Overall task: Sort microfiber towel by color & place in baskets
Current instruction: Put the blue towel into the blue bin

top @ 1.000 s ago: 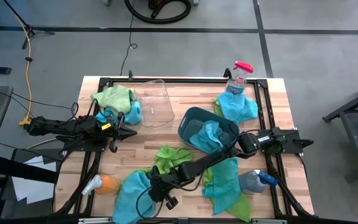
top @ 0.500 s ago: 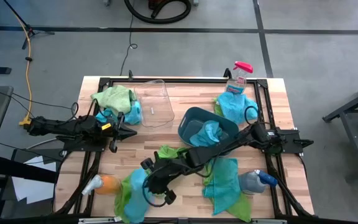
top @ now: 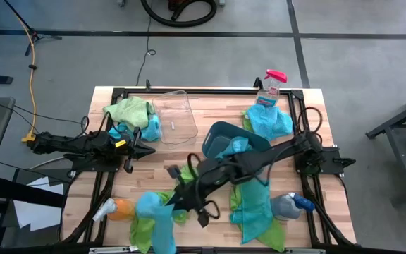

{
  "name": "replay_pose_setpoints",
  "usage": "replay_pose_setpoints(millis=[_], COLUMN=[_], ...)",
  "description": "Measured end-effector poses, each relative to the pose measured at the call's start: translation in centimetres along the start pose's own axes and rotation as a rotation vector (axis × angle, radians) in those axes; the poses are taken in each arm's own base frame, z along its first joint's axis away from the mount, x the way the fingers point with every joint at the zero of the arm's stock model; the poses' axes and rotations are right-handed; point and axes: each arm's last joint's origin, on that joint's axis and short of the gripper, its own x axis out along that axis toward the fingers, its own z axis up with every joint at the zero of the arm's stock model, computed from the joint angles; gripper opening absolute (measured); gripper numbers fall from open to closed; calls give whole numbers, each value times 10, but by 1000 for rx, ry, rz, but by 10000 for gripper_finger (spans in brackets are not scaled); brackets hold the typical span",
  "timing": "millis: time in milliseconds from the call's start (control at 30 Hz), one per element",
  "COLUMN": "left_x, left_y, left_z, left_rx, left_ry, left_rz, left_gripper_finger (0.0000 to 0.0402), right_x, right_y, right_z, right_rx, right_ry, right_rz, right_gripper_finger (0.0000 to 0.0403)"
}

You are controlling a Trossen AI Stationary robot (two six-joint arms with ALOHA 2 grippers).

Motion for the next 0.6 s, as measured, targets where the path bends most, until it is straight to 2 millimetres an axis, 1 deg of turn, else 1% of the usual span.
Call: replay_pose_setpoints(millis=[133, 267, 433, 600], left_x=[0, 0, 0, 0], left_y=[0, 0, 0, 0], left_z=[0, 0, 0, 0], left_rx=[0, 0, 0, 0], left_ry=[0, 0, 0, 0], left_rz=[0, 0, 0, 0], left_gripper_finger=[0, 0, 0, 0], right_x=[-15, -23, -25, -30], right_y=[-2, -2, 0, -1], right_z=[15, 19, 11, -5], right_rx=[-6, 2, 27, 60], right_ry=[-24, 0, 99, 276], right_rz=[-9, -2, -2, -12], right_gripper_finger=[0, 0, 0, 0])
